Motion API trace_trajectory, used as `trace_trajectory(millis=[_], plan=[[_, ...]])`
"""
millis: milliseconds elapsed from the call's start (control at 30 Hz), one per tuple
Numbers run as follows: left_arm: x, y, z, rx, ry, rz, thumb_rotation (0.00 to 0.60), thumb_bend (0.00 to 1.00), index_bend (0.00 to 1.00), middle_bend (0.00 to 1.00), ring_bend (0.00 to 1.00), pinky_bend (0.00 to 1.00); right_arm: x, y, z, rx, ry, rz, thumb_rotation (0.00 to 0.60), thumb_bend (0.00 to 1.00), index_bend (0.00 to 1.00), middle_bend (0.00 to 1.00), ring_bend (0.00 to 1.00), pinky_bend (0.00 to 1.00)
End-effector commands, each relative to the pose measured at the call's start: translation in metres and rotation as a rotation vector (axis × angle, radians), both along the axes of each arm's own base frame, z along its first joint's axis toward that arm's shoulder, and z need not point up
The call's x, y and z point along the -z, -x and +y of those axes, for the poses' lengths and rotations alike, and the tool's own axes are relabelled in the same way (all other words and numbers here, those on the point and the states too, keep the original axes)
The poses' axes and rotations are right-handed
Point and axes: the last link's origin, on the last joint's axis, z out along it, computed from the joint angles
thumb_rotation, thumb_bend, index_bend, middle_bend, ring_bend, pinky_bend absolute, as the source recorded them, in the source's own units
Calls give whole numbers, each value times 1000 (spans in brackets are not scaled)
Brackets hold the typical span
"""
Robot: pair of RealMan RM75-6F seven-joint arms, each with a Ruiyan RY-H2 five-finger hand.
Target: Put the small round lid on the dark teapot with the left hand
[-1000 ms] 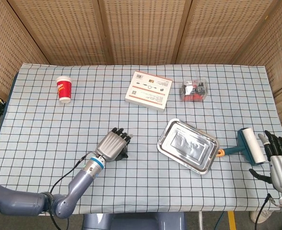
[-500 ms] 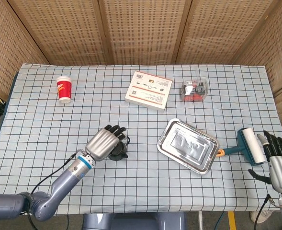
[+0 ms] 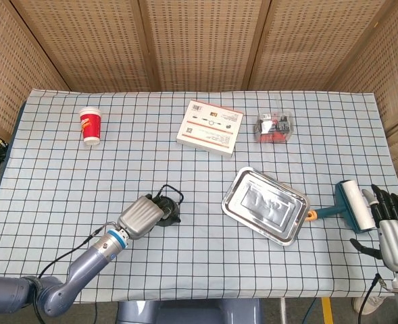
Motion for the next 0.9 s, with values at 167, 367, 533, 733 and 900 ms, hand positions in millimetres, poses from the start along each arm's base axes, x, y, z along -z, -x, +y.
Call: trace_trajectory(millis=[167,367,533,733,900], plan=[[12,2,6,-3,-29,29,600,1000,408,246,256,351,0,0,0,1,-1,-2,600,0,0,0,0,0],[18,-2,10,18,-58,12,600,1000,408,246,255,351,0,1,0,2,0,-4,600,0,0,0,0,0],[25,-3,10,28,-65,19,600,1000,406,246,255,351,-1,1,-1,5,1,-6,600,0,0,0,0,0],[29,-2,7,21,-56,27,600,1000,406,246,255,351,-2,1,0,4,2,-7,600,0,0,0,0,0],[26,-2,8,24,-65,24,600,1000,405,246,255,351,-2,1,0,3,2,-7,600,0,0,0,0,0]])
